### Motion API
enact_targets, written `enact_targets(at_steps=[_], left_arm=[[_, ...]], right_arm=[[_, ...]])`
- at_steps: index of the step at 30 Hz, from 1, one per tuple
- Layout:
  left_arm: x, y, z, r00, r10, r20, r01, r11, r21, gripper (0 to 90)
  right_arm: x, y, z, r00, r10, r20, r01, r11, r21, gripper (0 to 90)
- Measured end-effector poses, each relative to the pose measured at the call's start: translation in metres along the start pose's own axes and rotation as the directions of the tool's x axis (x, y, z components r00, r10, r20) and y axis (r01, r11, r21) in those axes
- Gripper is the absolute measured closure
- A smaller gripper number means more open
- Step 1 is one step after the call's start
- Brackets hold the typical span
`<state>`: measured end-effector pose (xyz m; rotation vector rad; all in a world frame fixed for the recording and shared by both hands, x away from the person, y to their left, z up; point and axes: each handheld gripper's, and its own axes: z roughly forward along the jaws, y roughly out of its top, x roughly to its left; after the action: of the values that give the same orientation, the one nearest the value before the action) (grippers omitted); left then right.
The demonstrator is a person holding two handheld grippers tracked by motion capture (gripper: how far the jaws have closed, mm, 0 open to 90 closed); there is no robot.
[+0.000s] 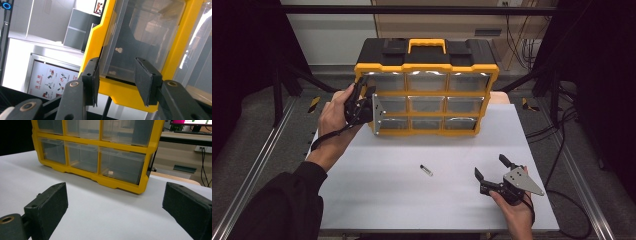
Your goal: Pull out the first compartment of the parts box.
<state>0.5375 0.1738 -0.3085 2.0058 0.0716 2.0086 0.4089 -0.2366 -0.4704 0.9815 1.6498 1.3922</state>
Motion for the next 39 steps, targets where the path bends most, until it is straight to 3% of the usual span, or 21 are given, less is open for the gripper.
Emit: enact_targets(at_steps=[3, 5, 19, 39], left_arm=[[-0.003, 0.001, 0.001, 0.9989, 0.044, -0.013, -0.044, 0.999, 0.007, 55.8], [-0.004, 0.001, 0.002, 0.9985, 0.051, -0.018, -0.051, 0.9987, 0.009, 56.3], [0.001, 0.001, 0.003, 0.9964, 0.073, -0.042, -0.073, 0.9973, 0.005, 61.5], [-0.001, 0.003, 0.014, 0.9934, 0.108, -0.039, -0.108, 0.9941, 0.01, 68.3]], right_arm=[[0.0, 0.0, 0.0, 1.0, 0.0, -0.001, 0.0, 1.0, 0.002, 6.3], [0.0, 0.0, 0.0, 1.0, -0.002, 0.0, 0.002, 1.0, 0.003, 6.5], [0.0, 0.0, 0.0, 1.0, -0.002, 0.002, 0.002, 1.0, 0.003, 6.5], [-0.001, -0.001, 0.0, 1.0, 0.003, 0.001, -0.003, 1.0, 0.007, 6.5]])
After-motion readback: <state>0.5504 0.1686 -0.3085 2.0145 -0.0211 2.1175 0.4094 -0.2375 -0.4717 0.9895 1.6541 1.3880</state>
